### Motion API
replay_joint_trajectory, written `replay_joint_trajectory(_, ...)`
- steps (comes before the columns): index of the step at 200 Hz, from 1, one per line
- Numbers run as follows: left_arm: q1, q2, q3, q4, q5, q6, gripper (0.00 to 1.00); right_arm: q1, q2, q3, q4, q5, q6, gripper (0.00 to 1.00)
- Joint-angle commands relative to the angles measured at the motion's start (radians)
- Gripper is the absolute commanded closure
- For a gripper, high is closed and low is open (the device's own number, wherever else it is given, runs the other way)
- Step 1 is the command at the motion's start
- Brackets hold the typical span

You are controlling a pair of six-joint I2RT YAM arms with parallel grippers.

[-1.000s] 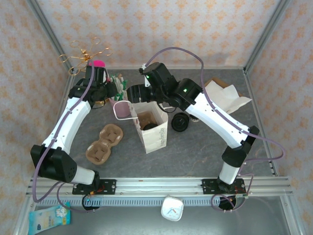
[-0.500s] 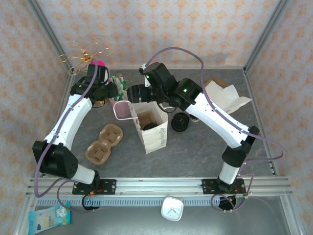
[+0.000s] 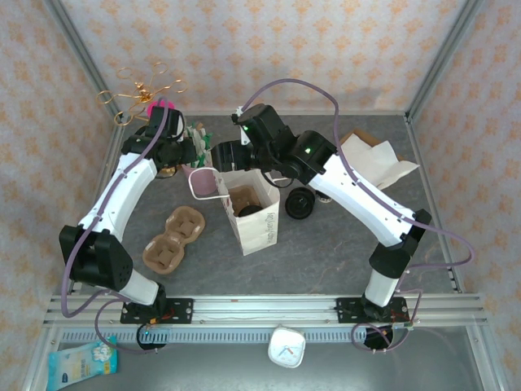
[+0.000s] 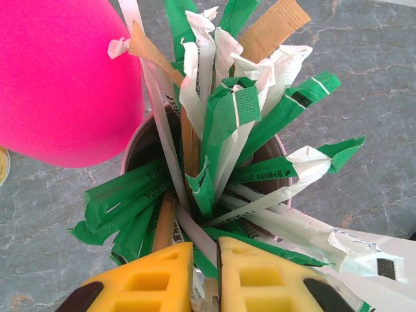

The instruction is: Pack the takeout coffee

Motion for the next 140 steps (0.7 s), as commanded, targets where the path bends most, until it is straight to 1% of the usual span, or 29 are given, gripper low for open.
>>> replay_joint_trajectory(1,-0.009,-0.013,0.033,-0.022,-0.016,0.022,0.85,-0.008,0.011,0.006,0.000,0.016,-0.010,0.20)
replay_joint_trajectory(14,-0.009,-0.019,0.038,-0.022,-0.017,0.024,0.85,-0.008,0.012,0.009,-0.003,0.015,-0.011,0.20)
replay_joint_trajectory(25,-0.010,-0.022,0.043,-0.023,-0.011,0.027,0.93,-0.008,0.014,0.012,-0.003,0.017,-0.011,0.20)
replay_joint_trajectory(30,-0.010,-0.024,0.045,-0.023,-0.010,0.027,0.95,-0.008,0.013,0.011,-0.002,0.016,-0.011,0.20)
replay_joint_trajectory(74,-0.010,-0.025,0.058,-0.039,-0.013,0.032,0.94,-0.008,0.013,0.010,-0.004,0.016,-0.013,0.20)
replay_joint_trajectory(105,-0.010,-0.029,0.078,-0.052,-0.027,0.036,0.96,-0.008,0.012,0.014,-0.005,0.019,-0.015,0.20)
replay_joint_trajectory(140,-0.010,-0.025,0.154,-0.098,-0.034,0.035,0.99,-0.011,0.011,0.033,-0.007,0.022,-0.014,0.20)
